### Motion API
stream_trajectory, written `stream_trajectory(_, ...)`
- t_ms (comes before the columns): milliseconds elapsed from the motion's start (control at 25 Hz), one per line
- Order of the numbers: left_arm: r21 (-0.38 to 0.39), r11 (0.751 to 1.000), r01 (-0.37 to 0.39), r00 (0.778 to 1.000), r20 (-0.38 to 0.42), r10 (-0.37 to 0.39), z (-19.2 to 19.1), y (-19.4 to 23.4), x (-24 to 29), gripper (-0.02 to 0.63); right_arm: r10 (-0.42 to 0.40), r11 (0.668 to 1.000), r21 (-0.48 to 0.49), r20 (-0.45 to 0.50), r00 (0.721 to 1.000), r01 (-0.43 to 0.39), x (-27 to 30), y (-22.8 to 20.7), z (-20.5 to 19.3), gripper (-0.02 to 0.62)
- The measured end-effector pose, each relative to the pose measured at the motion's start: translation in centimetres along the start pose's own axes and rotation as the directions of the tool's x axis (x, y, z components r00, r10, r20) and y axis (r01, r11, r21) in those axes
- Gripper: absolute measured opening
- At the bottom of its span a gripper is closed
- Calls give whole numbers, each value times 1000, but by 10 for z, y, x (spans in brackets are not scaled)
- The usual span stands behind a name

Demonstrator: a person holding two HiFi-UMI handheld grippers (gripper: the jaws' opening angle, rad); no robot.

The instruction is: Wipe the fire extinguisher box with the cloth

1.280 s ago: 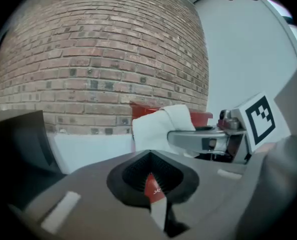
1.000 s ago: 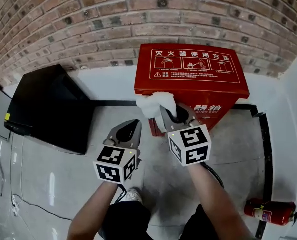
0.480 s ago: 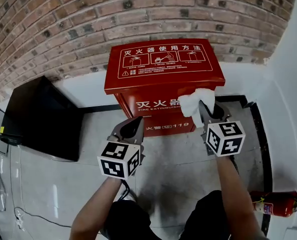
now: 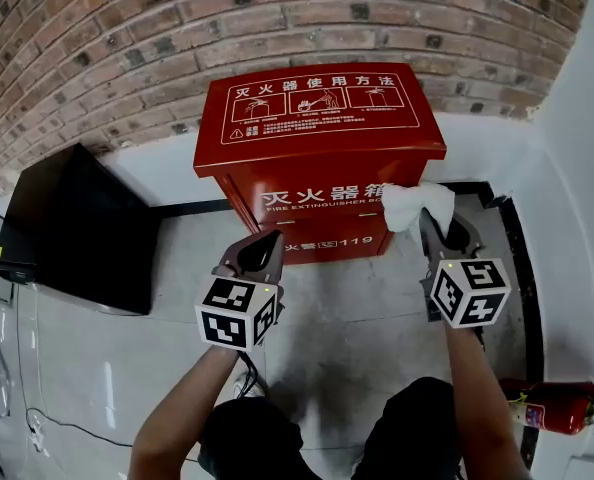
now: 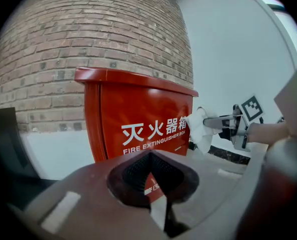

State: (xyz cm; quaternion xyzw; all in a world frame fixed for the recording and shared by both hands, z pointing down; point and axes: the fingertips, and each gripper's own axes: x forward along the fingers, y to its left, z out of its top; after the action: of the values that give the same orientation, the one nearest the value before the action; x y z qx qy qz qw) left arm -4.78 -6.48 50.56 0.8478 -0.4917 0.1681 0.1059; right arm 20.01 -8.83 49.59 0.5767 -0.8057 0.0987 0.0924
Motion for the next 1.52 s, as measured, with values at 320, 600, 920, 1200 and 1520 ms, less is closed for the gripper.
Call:
stream_trajectory(320, 10, 996, -85, 993, -76, 86, -48, 38, -31, 0, 306, 951, -13, -58, 950, -308, 42, 157, -35, 92)
stream_trajectory(600, -10, 990, -138, 986, -98, 137, -67, 64, -52, 0, 425, 903, -14, -115, 898, -429, 104, 261, -57, 92)
stream_trajectory(920, -6, 991, -130, 986, -102, 129, -68, 62, -47, 0, 347, 934, -40, -123, 930, -354, 125, 245, -61, 92)
stream_trajectory(1200, -7, 998, -60, 991, -122, 59, -77, 30, -11, 0, 196, 980, -2, -131, 972, -198, 99, 131, -77, 92)
stream_trajectory(1520, 21, 999, 49, 991, -123, -46, -78, -9, 24, 0, 5, 1000, 0, -144, 990, -5, 67, 5, -87, 92)
